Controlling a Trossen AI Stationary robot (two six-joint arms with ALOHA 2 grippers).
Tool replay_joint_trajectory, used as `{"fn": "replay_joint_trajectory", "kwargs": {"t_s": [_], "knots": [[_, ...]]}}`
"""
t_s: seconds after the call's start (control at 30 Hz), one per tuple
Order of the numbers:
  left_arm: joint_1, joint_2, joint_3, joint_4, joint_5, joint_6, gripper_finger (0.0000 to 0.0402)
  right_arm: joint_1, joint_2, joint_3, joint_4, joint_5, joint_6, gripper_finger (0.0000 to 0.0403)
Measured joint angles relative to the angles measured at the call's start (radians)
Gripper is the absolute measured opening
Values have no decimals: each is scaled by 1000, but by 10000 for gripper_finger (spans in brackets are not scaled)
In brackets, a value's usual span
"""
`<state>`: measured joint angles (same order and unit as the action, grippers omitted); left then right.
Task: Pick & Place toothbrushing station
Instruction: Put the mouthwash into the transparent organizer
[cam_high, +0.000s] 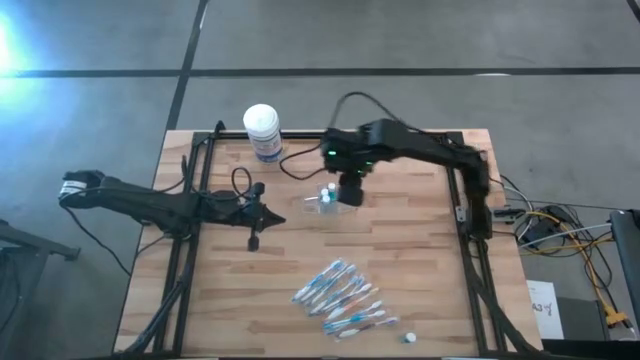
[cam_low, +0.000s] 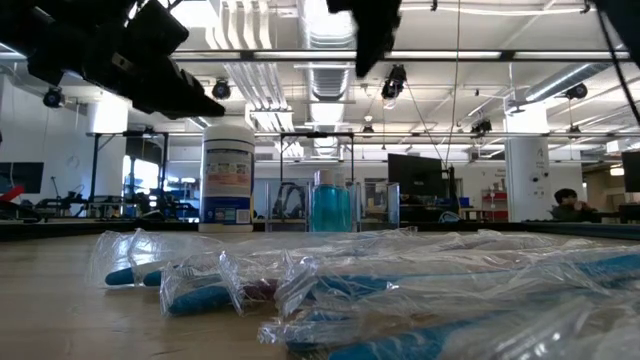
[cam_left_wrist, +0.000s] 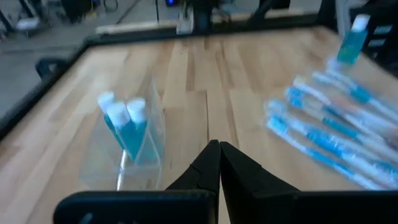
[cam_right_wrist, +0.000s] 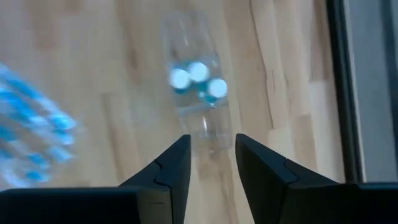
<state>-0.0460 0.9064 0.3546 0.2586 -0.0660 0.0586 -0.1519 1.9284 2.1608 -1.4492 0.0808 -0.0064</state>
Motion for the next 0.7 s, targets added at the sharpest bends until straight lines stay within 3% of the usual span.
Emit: {"fn": "replay_joint_trajectory", "kwargs": {"t_s": [0.2, 0.33, 0.53, 0.7], "knots": [[0, -128, 0, 14, 50, -6, 14, 106, -271, -144, 127, 2, 15, 101], [0, -198, 0, 10, 51, -44, 14, 210, -433, -306, 206, 46, 132, 88], [0, -226, -15, 8, 49, -61, 14, 455, -605, -548, 242, 210, 292, 70], [0, -196, -16, 7, 2, -57, 14, 657, -678, -705, 264, 207, 399, 60]]}}
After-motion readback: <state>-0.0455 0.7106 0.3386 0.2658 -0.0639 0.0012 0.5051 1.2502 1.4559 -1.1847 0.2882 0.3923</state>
